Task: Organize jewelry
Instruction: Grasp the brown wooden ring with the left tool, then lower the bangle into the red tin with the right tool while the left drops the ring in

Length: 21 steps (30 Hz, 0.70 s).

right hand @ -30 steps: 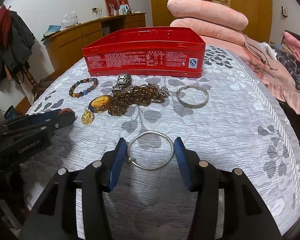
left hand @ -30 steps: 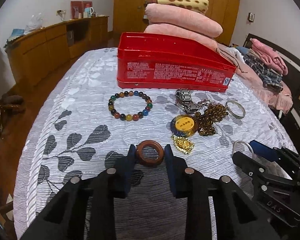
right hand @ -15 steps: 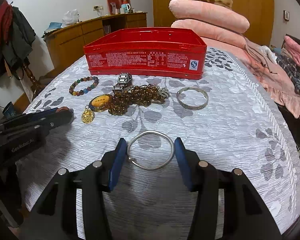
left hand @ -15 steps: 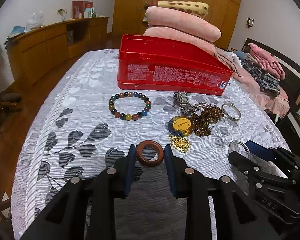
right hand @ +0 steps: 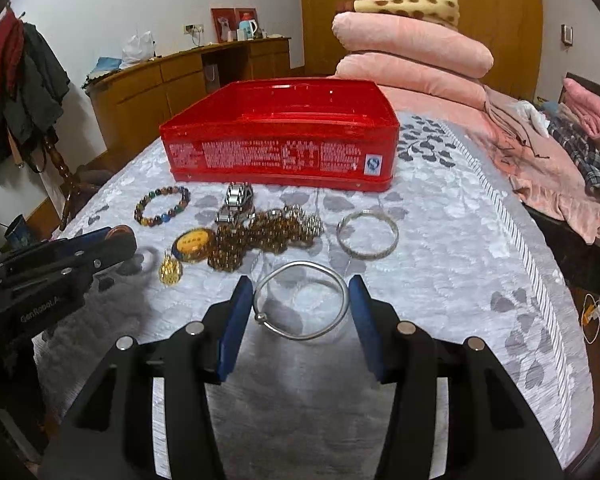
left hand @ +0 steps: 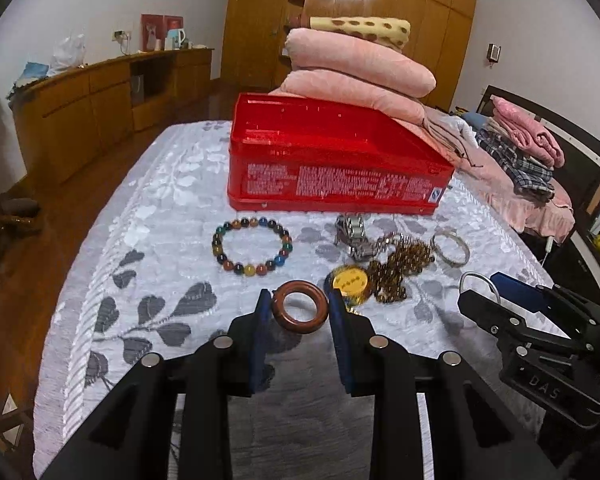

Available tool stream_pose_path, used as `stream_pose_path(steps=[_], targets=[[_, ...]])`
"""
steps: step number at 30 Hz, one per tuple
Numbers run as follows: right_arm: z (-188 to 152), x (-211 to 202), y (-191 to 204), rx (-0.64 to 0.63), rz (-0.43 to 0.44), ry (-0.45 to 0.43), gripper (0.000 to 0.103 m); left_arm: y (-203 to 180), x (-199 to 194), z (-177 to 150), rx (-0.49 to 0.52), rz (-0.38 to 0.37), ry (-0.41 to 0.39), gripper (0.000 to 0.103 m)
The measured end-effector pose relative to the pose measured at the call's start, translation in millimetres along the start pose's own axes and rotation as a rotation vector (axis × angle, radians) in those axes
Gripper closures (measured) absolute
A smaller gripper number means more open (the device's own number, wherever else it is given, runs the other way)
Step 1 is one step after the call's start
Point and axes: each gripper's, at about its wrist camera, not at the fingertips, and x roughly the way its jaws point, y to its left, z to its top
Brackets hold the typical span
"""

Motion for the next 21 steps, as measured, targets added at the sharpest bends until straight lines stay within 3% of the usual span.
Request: stream_pose_path(steps=[21], targets=[[79.2, 10.4, -16.3, 0.008, 0.000, -0.127, 0.055, -5.3, 13.1, 77.1, -0.011, -0.022, -0.129, 0.074]])
